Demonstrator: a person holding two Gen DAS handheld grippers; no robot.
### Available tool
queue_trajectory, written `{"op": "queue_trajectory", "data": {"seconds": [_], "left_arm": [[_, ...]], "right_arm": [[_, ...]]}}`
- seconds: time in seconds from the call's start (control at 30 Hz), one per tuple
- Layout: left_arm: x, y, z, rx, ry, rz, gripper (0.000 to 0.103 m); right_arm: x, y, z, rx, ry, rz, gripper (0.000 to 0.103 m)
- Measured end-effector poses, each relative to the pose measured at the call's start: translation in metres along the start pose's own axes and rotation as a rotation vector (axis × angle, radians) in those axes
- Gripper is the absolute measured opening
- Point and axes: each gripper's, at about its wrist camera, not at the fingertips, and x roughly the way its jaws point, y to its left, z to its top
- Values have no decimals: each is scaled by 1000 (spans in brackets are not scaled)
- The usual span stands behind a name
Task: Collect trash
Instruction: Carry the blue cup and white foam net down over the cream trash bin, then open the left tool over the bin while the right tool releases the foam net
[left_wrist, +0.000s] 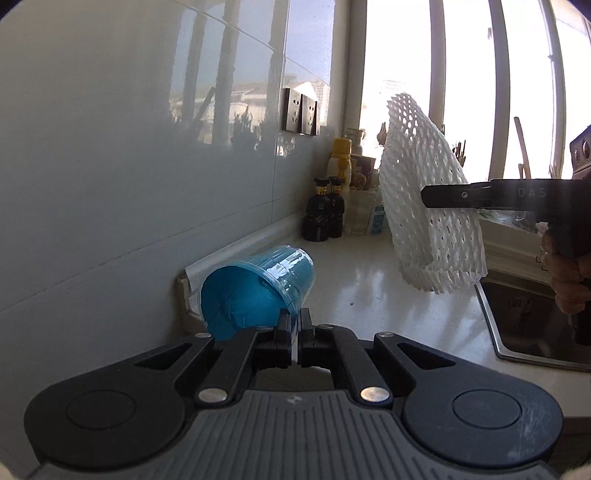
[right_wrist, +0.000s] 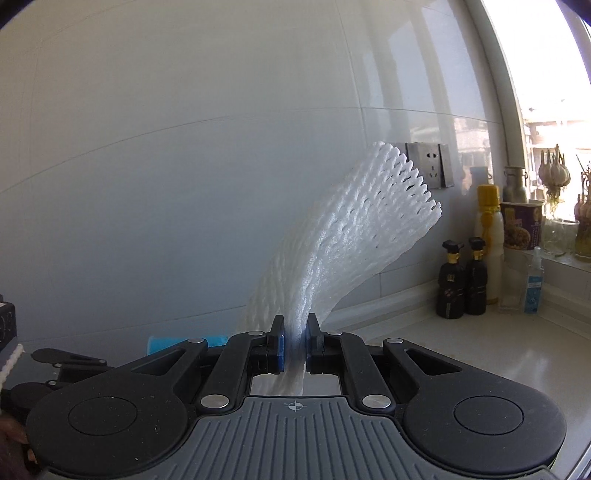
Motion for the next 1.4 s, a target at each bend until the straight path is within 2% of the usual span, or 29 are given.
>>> {"op": "queue_trajectory", "data": {"seconds": [0.17,0.33,0.47,0.6,0.8,1.03,1.33,1.37,1.4], "left_arm": [[-11,12,-41,-93,62,30,2],[1,22,-91,-215,156,64,2],[27,21,-143,-273,271,97,2],[60,18,-190,-376,382,103,2],[110,7,-224,-430,491,132,2],[153,-2,-240,-397,590,171,2],[204,-9,-248,-363,671,229,2],[212,-11,-248,-361,678,235,2],[216,-12,-248,-359,684,239,2]], "right_arm": [[-4,41,-47,-31,67,71,9],[14,66,-115,-51,207,100,9],[37,74,-180,-36,337,83,9],[64,75,-245,-16,482,60,9],[95,72,-314,3,653,36,9],[120,65,-358,8,761,8,9],[158,65,-387,-23,823,-30,10],[178,55,-385,-24,831,-33,10],[181,55,-388,-26,837,-34,10]]}}
